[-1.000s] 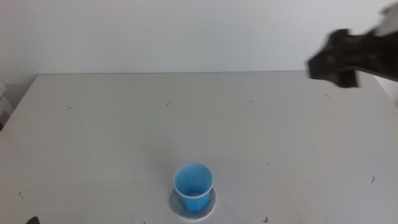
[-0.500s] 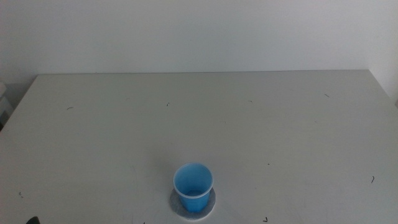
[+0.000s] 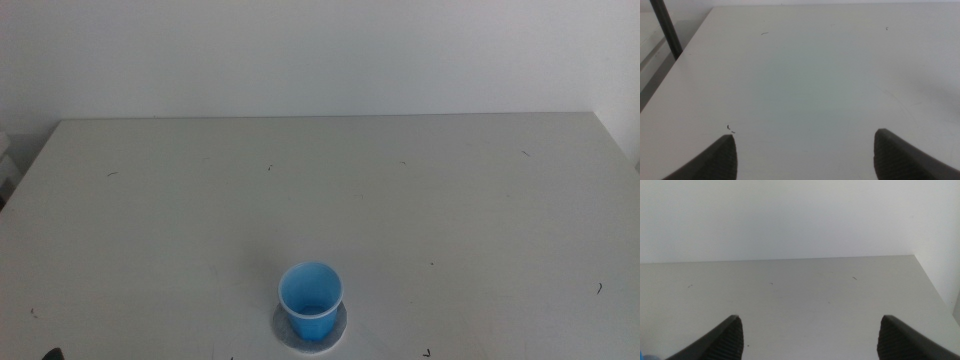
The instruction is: Place an empty cup on a cup mat.
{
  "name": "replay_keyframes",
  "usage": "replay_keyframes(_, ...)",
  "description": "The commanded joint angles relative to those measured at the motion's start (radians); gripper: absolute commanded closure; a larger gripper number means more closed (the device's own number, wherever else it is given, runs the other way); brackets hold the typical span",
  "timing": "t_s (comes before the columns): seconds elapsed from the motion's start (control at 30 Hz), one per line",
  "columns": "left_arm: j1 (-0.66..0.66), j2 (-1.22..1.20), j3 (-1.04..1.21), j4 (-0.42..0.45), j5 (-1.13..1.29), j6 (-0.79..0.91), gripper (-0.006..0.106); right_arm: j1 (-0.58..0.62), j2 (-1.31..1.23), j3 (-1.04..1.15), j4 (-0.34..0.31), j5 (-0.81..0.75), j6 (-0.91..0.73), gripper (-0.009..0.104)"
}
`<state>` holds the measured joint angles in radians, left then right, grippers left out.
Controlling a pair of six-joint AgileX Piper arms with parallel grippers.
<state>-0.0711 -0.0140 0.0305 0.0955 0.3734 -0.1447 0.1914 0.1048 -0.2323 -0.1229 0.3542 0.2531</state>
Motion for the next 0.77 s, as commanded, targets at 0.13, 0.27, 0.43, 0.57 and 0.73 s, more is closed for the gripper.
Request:
replay_keyframes(0.13,0.001,-0.013,-0.006,0.001,-0.067,-0.004,-0.005,-0.007,-0.085,0.092,-0.063,-0.1,-0.014,0.021)
replay_keyframes(0.27,0.001,-0.012,-0.006,0.001,-0.066,-0.004,-0.005,-0.007,-0.142,0.15,-0.081,-0.121,-0.014,0.021)
replay_keyframes(0.43,0.001,-0.013,-0.006,0.001,-0.066,-0.004,-0.005,-0.006,-0.142,0.211,-0.07,-0.163,-0.014,0.021)
replay_keyframes(0.57,0.001,-0.012,-0.006,0.001,-0.066,-0.004,-0.005,-0.006,-0.142,0.246,-0.07,-0.176,-0.014,0.021)
replay_keyframes(0.73,0.001,-0.012,-0.006,0.001,-0.066,-0.004,-0.005,-0.006,-0.142,0.254,-0.071,-0.171,-0.014,0.021)
